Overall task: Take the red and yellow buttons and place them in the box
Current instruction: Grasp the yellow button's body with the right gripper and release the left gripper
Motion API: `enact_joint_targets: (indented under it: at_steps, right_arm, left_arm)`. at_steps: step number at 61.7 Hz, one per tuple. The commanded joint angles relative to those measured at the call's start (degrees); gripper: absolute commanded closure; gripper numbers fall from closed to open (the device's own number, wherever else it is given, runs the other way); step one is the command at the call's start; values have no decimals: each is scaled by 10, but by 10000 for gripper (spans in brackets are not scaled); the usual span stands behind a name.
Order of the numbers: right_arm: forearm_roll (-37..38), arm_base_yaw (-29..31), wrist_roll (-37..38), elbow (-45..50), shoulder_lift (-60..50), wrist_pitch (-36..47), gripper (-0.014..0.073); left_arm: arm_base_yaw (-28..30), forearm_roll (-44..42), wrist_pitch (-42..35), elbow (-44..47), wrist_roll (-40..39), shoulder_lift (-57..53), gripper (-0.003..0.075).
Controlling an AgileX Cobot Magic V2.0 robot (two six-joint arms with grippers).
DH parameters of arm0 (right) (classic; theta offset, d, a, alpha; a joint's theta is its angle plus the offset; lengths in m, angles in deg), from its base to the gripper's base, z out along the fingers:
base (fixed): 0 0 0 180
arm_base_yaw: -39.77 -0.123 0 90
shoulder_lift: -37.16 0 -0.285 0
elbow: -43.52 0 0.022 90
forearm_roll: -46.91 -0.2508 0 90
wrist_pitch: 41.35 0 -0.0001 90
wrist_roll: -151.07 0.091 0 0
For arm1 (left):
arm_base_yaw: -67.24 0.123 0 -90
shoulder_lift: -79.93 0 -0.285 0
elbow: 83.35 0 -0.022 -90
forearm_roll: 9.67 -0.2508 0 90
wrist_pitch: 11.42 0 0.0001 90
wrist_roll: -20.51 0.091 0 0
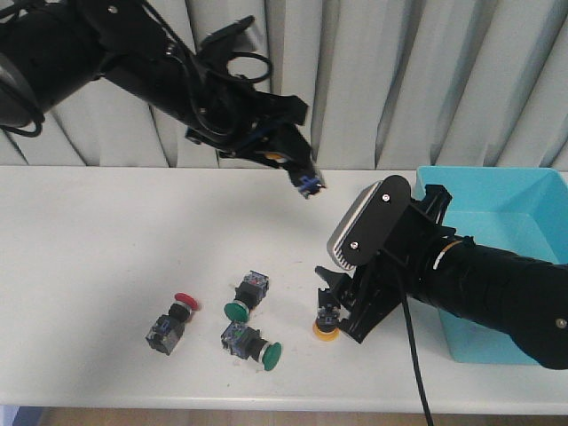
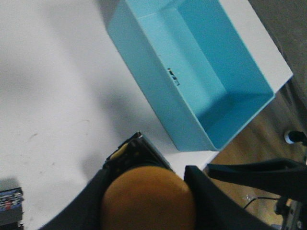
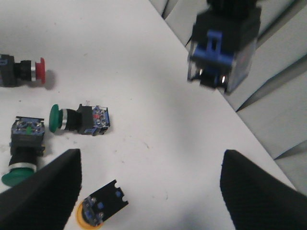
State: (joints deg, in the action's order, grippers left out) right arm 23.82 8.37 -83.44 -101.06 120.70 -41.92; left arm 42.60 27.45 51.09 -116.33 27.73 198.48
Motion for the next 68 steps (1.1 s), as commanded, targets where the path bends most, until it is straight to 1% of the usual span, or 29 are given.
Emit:
enact_joint_targets:
  at_steps: [1, 11, 24, 34, 40, 41, 42, 48, 56, 61, 68]
  right_arm:
    - [-7, -2, -7, -14, -15, 59, 14]
    - [-11, -2, -7, -14, -15, 72, 14]
    - [-23, -2, -7, -14, -15, 84, 15]
    - [-49, -1, -15, -14, -15, 99, 43]
    - [-64, 0, -25, -14, -15, 105, 77]
    - [-65, 0, -25, -14, -15, 108, 86]
    - [-74, 0, -26, -14, -15, 117, 244]
    - [-76, 0, -26, -14, -15, 117, 356]
    - [-76, 0, -26, -14, -15, 114, 525]
    - [-76, 0, -26, -14, -15, 114, 608]
    - [-76, 0, -27, -14, -15, 113, 601]
  left_arm:
    - [-24, 33, -15, -18, -1, -35, 724]
    - [-55, 32, -17, -18, -47, -35, 719]
    - [-72, 26, -16, -18, -79, -35, 714]
    - [-79, 20, -7, -18, -99, -35, 706]
    - [-79, 18, -3, -18, -103, -35, 703]
    - [-79, 18, -3, -18, -103, -35, 702]
    - [-79, 18, -2, -18, -118, -37, 696]
    - [-79, 13, -2, -18, -115, -37, 696]
    - [-79, -15, -1, -18, -115, -37, 692]
    - [-79, -39, -1, -18, -110, -37, 687]
    - [-79, -55, 0, -18, -94, -37, 659]
